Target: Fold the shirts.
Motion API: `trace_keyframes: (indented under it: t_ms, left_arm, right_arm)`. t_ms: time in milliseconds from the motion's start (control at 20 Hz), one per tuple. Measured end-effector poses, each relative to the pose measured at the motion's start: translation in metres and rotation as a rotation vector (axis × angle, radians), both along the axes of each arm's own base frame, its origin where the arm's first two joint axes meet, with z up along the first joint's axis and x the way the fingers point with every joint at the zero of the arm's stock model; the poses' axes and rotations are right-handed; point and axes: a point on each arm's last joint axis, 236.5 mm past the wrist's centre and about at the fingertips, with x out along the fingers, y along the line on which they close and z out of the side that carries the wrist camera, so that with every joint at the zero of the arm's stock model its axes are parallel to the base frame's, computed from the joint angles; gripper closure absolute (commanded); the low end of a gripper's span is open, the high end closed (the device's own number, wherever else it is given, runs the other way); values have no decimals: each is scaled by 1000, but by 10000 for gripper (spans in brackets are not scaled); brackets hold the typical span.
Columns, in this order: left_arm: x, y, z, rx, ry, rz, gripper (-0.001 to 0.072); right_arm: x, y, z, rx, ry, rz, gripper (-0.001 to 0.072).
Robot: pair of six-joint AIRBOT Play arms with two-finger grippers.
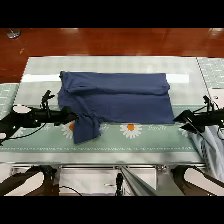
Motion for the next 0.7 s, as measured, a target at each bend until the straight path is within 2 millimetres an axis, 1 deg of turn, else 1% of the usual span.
trace_keyframes:
  t_ms: [150, 300, 350, 400, 450, 500, 600, 700]
  left_arm:
    - [1, 0, 1, -1, -2, 0, 686]
    - [1, 0, 1, 0, -4, 1, 686]
    - [2, 0, 1, 1, -5, 1, 686]
    - [2, 0, 1, 1, -6, 2, 686]
    - [2, 0, 1, 1, -6, 2, 686]
    - [2, 0, 1, 1, -7, 2, 686]
    - [5, 2, 5, -4, -12, 4, 686]
    - [16, 10, 13, -2, -36, 17, 687]
  right_arm:
    - [20, 6, -1, 14, -19, 12, 92]
    - [29, 20, -8, 44, -3, 42, 100]
    - [31, 28, -9, 63, 3, 52, 202]
    - [32, 34, -12, 67, 5, 65, 383]
    - [34, 37, -15, 60, 5, 81, 659]
    - [37, 39, -16, 56, -5, 88, 686]
    - [43, 45, -12, 66, -21, 109, 686]
    - [52, 43, -4, 63, -46, 128, 686]
